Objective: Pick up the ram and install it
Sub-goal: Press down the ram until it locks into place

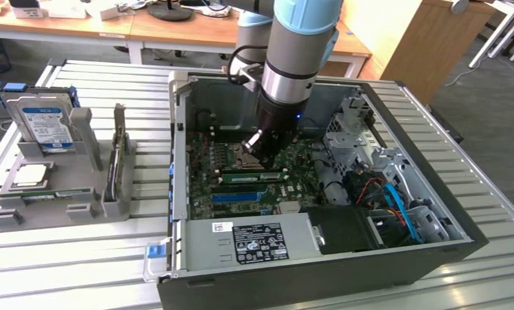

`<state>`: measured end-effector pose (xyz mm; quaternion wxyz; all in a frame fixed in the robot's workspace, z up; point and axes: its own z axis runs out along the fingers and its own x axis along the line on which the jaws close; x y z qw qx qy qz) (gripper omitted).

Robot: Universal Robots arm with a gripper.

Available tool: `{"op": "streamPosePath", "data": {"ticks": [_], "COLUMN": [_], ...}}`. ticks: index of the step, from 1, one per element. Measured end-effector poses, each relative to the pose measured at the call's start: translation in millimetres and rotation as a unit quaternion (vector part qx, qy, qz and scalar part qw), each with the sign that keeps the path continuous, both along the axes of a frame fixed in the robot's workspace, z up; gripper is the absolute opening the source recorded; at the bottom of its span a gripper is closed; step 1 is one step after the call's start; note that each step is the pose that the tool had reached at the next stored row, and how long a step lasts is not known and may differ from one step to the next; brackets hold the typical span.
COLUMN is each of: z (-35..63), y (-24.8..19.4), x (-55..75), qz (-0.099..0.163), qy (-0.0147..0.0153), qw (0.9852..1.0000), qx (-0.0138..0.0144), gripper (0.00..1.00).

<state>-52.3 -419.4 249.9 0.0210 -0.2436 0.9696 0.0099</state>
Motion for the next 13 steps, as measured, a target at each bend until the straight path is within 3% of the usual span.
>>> {"op": "streamPosePath", "data": {"ticks": [6, 10, 13], "z": [-0.5, -1.0, -1.7], "y": [0.0, 0.0, 0.0], "x": [0.0, 0.0, 0.0], "qz": [-0.053, -0.088, -0.113], "qy": [0.0000, 0.0000, 0.0000], "qw": [0.9986, 0.9962, 0.9935], "qx": [0.0000, 0.0000, 0.0000], "gripper": [0.11, 0.11, 0.11]}}
